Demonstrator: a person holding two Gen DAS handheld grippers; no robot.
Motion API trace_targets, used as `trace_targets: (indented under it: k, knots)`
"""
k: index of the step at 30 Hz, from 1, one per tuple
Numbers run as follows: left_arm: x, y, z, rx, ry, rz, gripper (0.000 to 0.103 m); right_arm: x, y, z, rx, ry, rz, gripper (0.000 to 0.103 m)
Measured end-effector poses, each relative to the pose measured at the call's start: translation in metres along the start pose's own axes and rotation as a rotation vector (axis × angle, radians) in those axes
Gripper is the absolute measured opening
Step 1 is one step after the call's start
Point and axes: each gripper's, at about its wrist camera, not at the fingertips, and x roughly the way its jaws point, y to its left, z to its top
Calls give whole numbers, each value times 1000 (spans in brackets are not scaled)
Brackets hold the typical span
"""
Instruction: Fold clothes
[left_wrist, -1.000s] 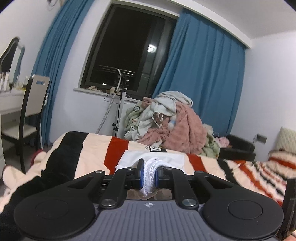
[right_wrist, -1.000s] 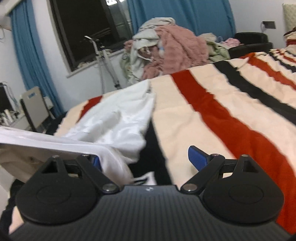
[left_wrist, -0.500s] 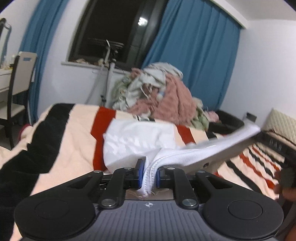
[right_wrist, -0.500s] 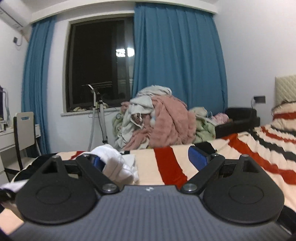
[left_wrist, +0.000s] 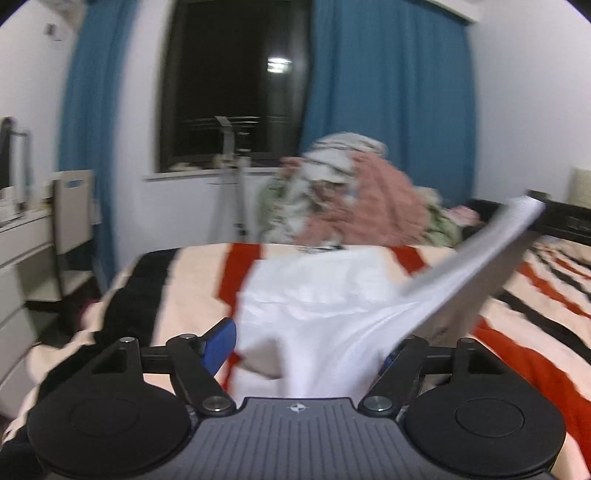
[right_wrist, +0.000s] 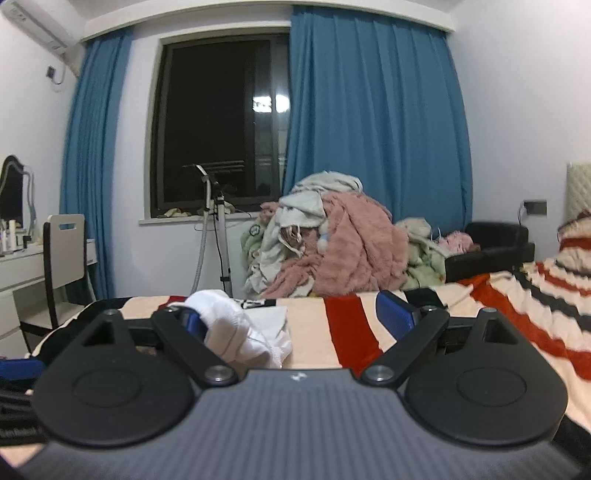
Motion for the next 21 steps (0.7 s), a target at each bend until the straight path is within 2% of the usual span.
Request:
trace_targets:
  k: [4, 8, 10, 13, 17, 19, 21]
  knots:
    - [0, 21, -1, -103, 42, 132, 81, 12, -7, -5, 15, 32, -59, 91]
    - [-10, 42, 1, -196, 22, 197, 84, 25, -4, -17, -33, 81, -91, 91]
    - [-18, 47, 3, -204, -1, 202, 84, 30, -3, -25, -65, 104, -104, 91]
    - [-15, 44, 8, -186, -20, 217, 84, 41, -4, -39, -82, 183, -117, 91]
    - [-20, 40, 8, -162, -24, 208, 86, 47, -13, -60, -28, 282, -137, 91]
    - [-23, 38, 8, -159, -29, 196, 86, 41, -15, -63, -3, 282, -156, 91]
    - [-29, 37, 9, -154, -41, 203, 86, 29, -15, -58, 11, 240, -166, 91]
